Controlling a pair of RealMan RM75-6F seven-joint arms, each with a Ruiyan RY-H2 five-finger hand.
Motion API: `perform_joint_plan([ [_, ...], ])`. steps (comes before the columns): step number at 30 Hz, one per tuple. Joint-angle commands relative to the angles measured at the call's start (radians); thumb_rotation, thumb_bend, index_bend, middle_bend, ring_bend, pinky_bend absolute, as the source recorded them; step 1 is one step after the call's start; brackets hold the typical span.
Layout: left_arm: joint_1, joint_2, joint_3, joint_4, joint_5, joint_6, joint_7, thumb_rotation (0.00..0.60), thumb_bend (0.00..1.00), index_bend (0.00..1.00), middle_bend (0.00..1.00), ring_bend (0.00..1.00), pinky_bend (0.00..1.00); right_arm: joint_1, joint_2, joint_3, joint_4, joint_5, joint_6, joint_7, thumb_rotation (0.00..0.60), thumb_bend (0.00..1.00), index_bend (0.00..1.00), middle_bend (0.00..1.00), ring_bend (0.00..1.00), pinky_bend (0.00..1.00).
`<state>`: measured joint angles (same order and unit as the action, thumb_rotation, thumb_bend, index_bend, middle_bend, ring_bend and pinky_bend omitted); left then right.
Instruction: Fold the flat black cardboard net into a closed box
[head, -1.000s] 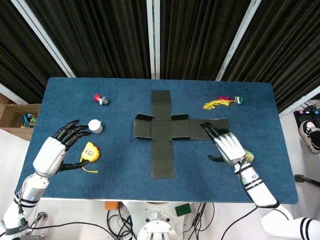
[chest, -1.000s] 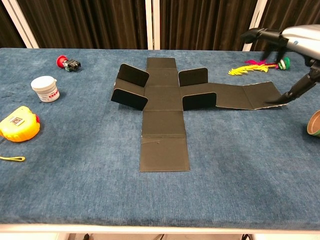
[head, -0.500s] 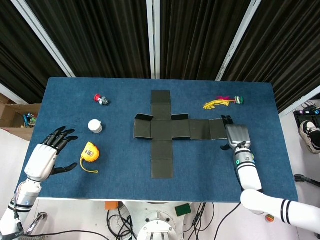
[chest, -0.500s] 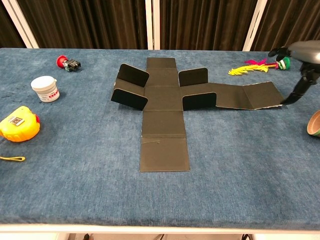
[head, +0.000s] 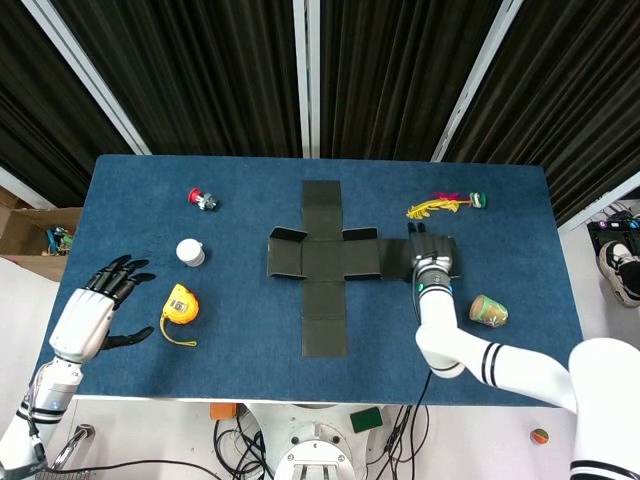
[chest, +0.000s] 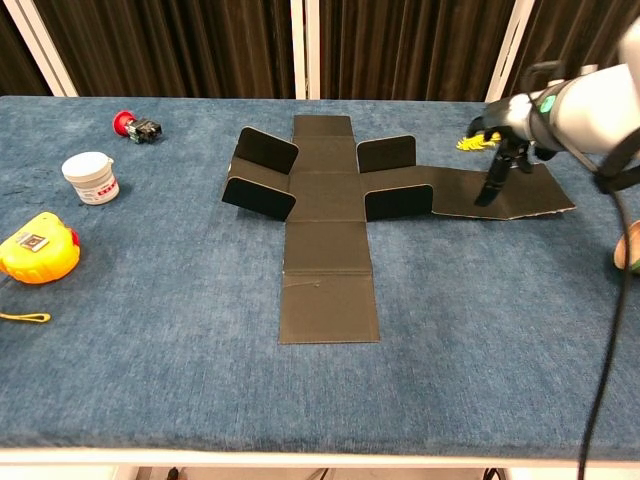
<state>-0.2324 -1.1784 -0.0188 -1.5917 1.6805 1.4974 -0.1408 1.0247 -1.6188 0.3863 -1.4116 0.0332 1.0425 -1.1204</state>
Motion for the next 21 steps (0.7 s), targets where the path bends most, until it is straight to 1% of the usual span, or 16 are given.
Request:
perform_joint_plan([
  [1, 0.002, 0.001, 0.001, 0.002, -0.004, 0.001, -0.006, 0.6, 0.03, 0.24, 0.14, 0.07, 0.21, 0.024, -0.021, -0.009, 0.03, 0.029, -0.021, -0.019, 0.6, 0.18, 0.0, 0.06, 0.75, 1.0],
  [4, 0.001, 0.001, 0.003, 0.005, -0.006, -0.004, -0.008, 0.6, 0.03, 0.24, 0.14, 0.07, 0.21, 0.031, -0.026, -0.013, 0.042, 0.047, -0.046, -0.017, 0.6, 0.18, 0.0, 0.06, 0.75, 1.0],
  [12, -0.002, -0.003, 0.004, 0.01, -0.01, -0.008, -0.013, 0.6, 0.03, 0.23, 0.14, 0.07, 0.21, 0.052, -0.042, -0.039, 0.082, 0.048, -0.089, -0.002, 0.6, 0.18, 0.01, 0.07, 0.75, 1.0],
  [21, 0.001, 0.002, 0.005, 0.003, -0.017, -0.009, -0.013, 0.6, 0.03, 0.23, 0.13, 0.07, 0.21, 0.093, -0.061, -0.062, 0.123, 0.062, -0.13, -0.013, 0.6, 0.18, 0.05, 0.07, 0.75, 1.0],
])
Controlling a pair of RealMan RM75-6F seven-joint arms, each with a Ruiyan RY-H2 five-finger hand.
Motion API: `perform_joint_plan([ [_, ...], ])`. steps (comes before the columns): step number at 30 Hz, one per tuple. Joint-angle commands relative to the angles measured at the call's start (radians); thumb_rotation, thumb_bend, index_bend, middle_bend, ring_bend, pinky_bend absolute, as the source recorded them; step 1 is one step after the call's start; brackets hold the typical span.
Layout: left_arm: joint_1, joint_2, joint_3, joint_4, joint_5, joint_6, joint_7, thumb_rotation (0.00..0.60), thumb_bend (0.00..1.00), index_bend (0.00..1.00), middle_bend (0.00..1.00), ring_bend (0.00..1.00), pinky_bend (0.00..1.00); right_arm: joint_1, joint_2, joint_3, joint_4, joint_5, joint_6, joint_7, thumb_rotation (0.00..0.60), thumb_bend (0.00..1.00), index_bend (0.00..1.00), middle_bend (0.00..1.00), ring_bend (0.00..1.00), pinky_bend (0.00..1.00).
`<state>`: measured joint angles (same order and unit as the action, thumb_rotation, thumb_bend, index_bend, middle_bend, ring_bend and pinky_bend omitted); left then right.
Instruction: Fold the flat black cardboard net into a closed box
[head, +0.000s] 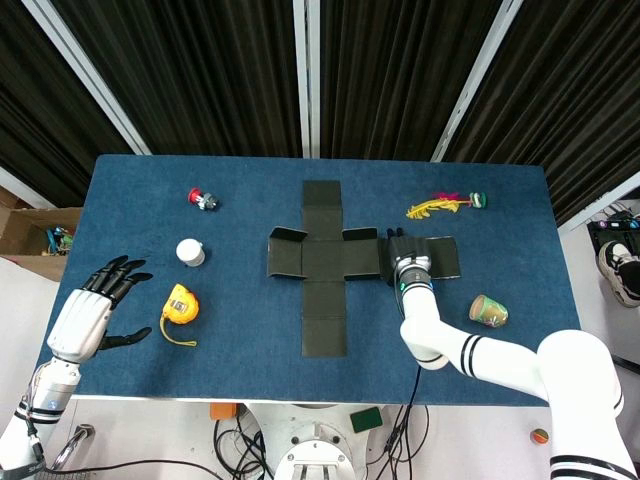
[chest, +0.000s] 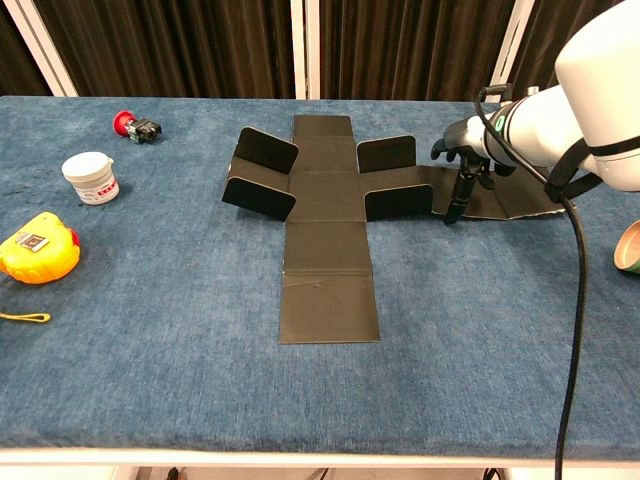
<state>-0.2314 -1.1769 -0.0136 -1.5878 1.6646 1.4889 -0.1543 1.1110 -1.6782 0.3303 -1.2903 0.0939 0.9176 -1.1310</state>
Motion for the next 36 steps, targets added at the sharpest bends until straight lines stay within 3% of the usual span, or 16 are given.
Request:
perform_joint_plan([
  [1, 0.001, 0.001, 0.0, -0.002, -0.002, 0.0, 0.002, 0.6, 0.03, 0.23, 0.13, 0.07, 0.21, 0.009, -0.002, -0.007, 0.002, 0.004, -0.008, -0.003, 0.6, 0.18, 0.05, 0.08, 0.75, 1.0],
  [13, -0.001, 0.006, -0.002, -0.017, -0.009, -0.007, 0.009, 0.6, 0.03, 0.23, 0.13, 0.07, 0.21, 0.039, -0.01, -0.049, 0.042, 0.033, -0.033, -0.023, 0.6, 0.18, 0.08, 0.08, 0.75, 1.0],
  [17, -0.003, 0.006, -0.003, -0.019, -0.013, -0.012, 0.009, 0.6, 0.03, 0.23, 0.13, 0.07, 0.21, 0.049, -0.02, -0.065, 0.052, 0.023, -0.026, -0.03, 0.6, 0.19, 0.18, 0.1, 0.75, 1.0],
  [21, -0.007, 0.003, -0.005, -0.016, -0.021, -0.022, -0.002, 0.6, 0.03, 0.23, 0.13, 0.07, 0.21, 0.056, -0.031, -0.082, 0.05, -0.002, 0.001, -0.037, 0.6, 0.3, 0.32, 0.13, 0.75, 1.0],
  [27, -0.043, -0.026, -0.024, 0.017, -0.078, -0.104, 0.005, 0.6, 0.03, 0.24, 0.13, 0.08, 0.24, 0.014, 0.014, -0.082, -0.053, -0.131, 0.026, 0.06, 0.6, 0.37, 0.42, 0.2, 0.76, 1.0],
  [30, -0.084, -0.069, -0.047, 0.053, -0.12, -0.172, 0.061, 0.6, 0.03, 0.25, 0.13, 0.2, 0.41, -0.019, 0.044, -0.09, -0.105, -0.203, 0.025, 0.122, 0.6, 0.37, 0.42, 0.22, 0.76, 1.0],
  [34, -0.159, -0.162, -0.083, 0.139, -0.169, -0.27, 0.187, 0.6, 0.03, 0.25, 0.14, 0.45, 0.74, -0.045, 0.054, -0.112, -0.122, -0.275, 0.027, 0.175, 0.6, 0.37, 0.43, 0.26, 0.77, 1.0],
  [36, -0.198, -0.212, -0.097, 0.185, -0.195, -0.323, 0.253, 0.6, 0.03, 0.21, 0.13, 0.51, 0.83, -0.05, 0.05, -0.121, -0.116, -0.3, 0.028, 0.192, 0.6, 0.37, 0.43, 0.28, 0.77, 1.0],
])
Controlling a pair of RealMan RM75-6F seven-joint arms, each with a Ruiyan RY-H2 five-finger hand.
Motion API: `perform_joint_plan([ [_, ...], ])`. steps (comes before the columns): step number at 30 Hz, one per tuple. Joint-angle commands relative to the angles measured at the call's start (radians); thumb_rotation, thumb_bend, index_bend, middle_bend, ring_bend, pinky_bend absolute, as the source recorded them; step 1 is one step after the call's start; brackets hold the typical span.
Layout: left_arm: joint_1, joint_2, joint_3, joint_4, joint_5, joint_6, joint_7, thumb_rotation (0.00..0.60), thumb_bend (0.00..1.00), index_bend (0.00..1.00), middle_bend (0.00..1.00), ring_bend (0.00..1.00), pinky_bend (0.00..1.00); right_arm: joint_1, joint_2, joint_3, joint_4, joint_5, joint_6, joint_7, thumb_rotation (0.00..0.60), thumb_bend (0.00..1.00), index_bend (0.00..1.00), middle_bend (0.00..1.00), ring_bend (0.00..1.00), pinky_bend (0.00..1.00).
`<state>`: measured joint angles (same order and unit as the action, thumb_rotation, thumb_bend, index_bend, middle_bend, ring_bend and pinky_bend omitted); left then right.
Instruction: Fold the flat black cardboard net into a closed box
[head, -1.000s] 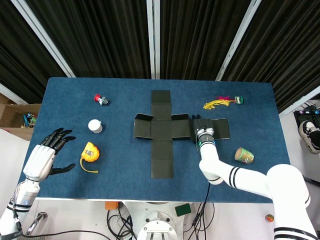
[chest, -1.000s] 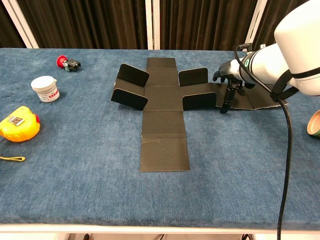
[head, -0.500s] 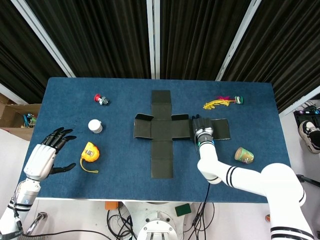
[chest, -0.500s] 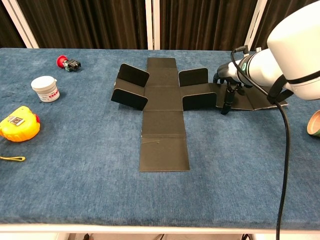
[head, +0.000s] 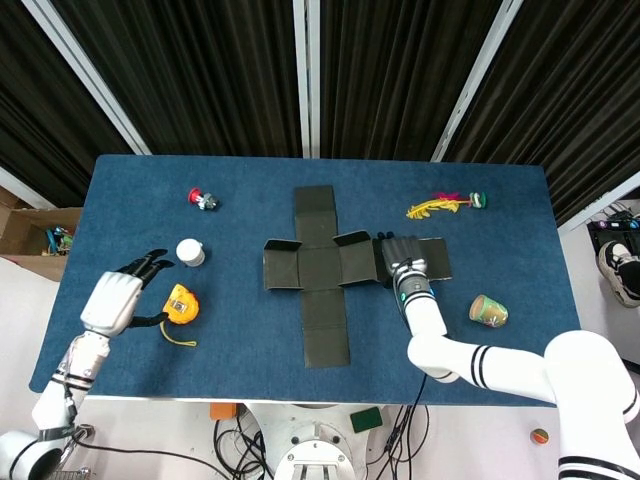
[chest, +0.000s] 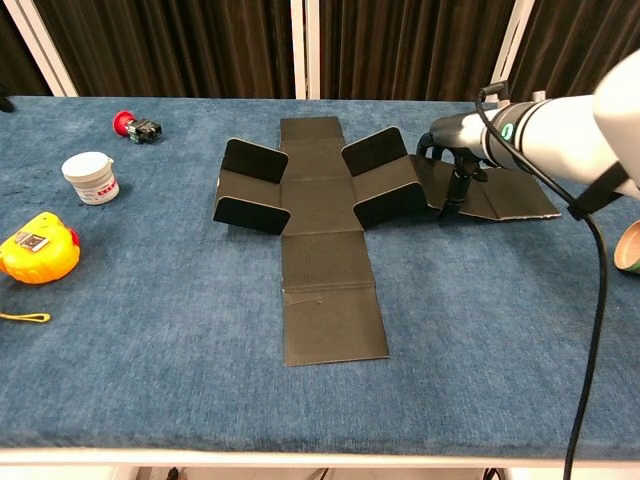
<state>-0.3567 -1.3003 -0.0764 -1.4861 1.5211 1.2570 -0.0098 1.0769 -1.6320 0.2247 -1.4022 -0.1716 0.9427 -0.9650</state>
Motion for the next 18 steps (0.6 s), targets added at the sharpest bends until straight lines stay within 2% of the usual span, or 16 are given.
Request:
perform_joint_plan([
  [1, -0.088, -0.111, -0.041, 0.102, -0.067, -0.112, 0.132, 0.6, 0.03, 0.17, 0.12, 0.52, 0.85, -0.017, 0.001, -0.019, 0.001, -0.046, 0.005, 0.032, 0.6, 0.37, 0.43, 0.29, 0.77, 1.0],
  [8, -0.185, -0.277, -0.096, 0.251, -0.177, -0.219, 0.261, 0.6, 0.03, 0.03, 0.05, 0.51, 0.88, -0.016, -0.02, -0.038, 0.027, -0.093, 0.015, 0.048, 0.6, 0.37, 0.43, 0.33, 0.78, 1.0],
  [18, -0.267, -0.441, -0.147, 0.384, -0.246, -0.263, 0.235, 0.6, 0.02, 0.0, 0.01, 0.49, 0.88, 0.006, -0.045, -0.044, 0.054, -0.088, 0.017, 0.025, 0.6, 0.37, 0.43, 0.33, 0.78, 1.0],
])
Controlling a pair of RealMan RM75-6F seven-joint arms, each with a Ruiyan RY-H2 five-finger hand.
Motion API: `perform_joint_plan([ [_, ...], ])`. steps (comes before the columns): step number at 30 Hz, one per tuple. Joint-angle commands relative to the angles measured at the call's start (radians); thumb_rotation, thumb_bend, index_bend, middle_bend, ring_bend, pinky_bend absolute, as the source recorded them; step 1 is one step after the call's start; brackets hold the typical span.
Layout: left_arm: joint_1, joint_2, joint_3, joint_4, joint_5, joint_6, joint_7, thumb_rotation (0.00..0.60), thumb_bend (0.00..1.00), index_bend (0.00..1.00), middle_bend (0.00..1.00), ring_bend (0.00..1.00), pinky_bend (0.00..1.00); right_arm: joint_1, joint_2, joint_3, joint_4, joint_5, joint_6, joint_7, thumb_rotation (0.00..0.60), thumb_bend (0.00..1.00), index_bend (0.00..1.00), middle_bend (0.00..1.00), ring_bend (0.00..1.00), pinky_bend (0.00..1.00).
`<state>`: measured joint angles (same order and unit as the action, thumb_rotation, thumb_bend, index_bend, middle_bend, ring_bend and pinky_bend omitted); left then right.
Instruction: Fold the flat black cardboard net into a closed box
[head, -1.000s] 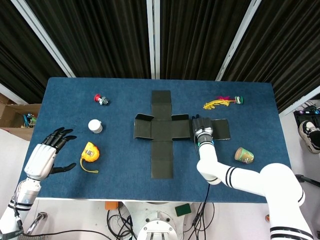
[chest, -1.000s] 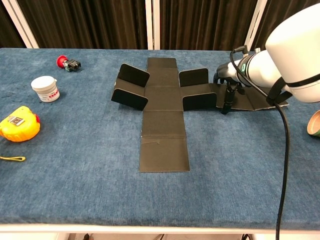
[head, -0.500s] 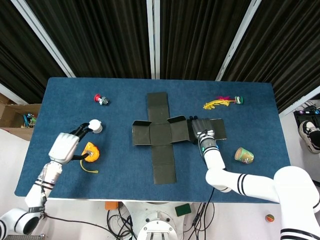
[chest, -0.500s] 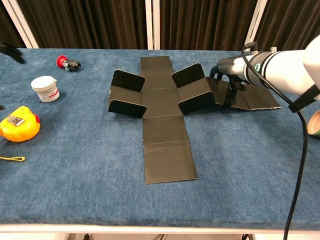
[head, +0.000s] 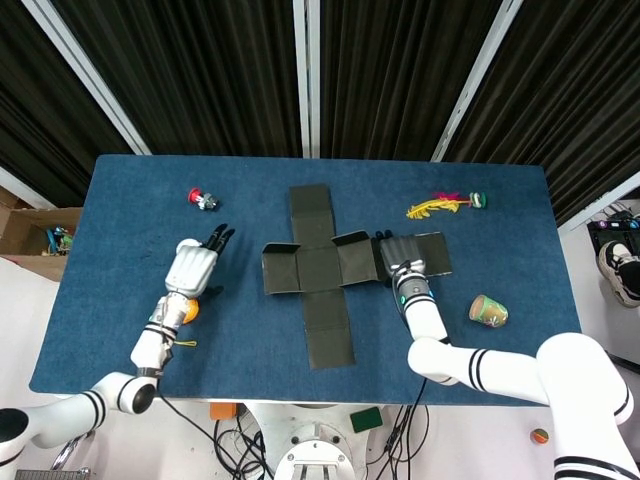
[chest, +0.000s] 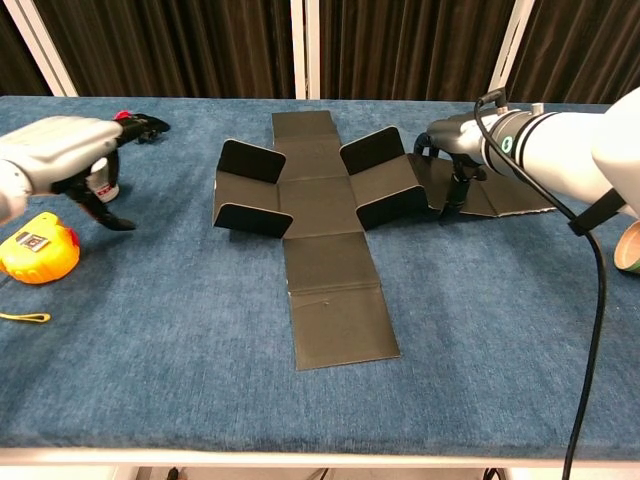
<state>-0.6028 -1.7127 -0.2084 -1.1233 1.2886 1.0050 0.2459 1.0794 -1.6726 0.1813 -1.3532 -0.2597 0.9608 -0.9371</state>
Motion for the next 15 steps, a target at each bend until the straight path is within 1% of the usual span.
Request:
perform_joint_plan([
  [1, -0.028, -0.038, -0.018, 0.031, -0.013, -0.012, -0.026, 0.6, 0.02, 0.0, 0.01, 0.49, 0.88, 0.004, -0.007, 0.0, 0.007, -0.001, -0.001, -0.002, 0.6, 0.37, 0.43, 0.33, 0.78, 1.0],
  [8, -0.078, -0.118, -0.032, 0.107, -0.005, -0.02, -0.091, 0.6, 0.01, 0.0, 0.01, 0.49, 0.88, 0.008, -0.016, 0.001, 0.017, -0.013, -0.005, 0.002, 0.6, 0.37, 0.43, 0.34, 0.78, 1.0],
  [15, -0.112, -0.172, -0.073, 0.12, -0.024, -0.05, -0.269, 0.6, 0.0, 0.0, 0.01, 0.48, 0.88, 0.011, -0.021, -0.006, 0.018, -0.043, -0.006, 0.006, 0.6, 0.37, 0.43, 0.34, 0.78, 1.0],
])
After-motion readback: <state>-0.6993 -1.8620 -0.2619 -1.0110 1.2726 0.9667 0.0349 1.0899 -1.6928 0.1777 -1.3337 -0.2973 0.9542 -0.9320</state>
